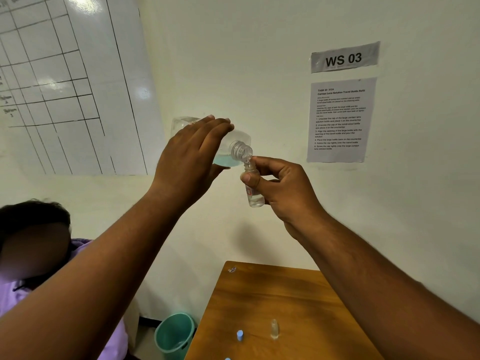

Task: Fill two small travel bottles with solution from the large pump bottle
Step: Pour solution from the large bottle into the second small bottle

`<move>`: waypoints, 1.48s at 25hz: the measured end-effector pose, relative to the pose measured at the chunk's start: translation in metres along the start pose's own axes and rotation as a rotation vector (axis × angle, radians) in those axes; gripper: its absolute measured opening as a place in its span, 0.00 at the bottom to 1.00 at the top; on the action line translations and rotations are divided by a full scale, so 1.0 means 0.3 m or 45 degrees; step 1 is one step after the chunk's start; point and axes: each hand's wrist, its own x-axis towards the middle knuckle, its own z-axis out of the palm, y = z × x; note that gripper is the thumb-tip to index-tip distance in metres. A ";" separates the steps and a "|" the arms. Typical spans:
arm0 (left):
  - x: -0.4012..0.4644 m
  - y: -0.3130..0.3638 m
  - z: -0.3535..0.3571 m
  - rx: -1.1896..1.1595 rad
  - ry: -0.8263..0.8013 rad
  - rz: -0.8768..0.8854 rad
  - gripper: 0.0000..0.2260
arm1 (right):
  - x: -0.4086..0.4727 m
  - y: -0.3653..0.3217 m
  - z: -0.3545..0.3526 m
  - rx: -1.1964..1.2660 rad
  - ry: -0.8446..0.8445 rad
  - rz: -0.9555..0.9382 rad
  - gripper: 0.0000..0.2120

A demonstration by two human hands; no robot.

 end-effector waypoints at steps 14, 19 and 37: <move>-0.047 0.096 0.083 -0.488 -0.222 -0.406 0.37 | -0.005 0.058 -0.075 -0.010 0.024 0.019 0.14; -0.120 0.172 0.239 -0.872 -0.377 -0.684 0.38 | -0.019 0.155 -0.177 -0.067 0.102 0.076 0.13; -0.500 0.796 1.021 -1.286 -1.086 -0.991 0.36 | -0.449 1.061 -0.769 -0.633 0.330 0.712 0.15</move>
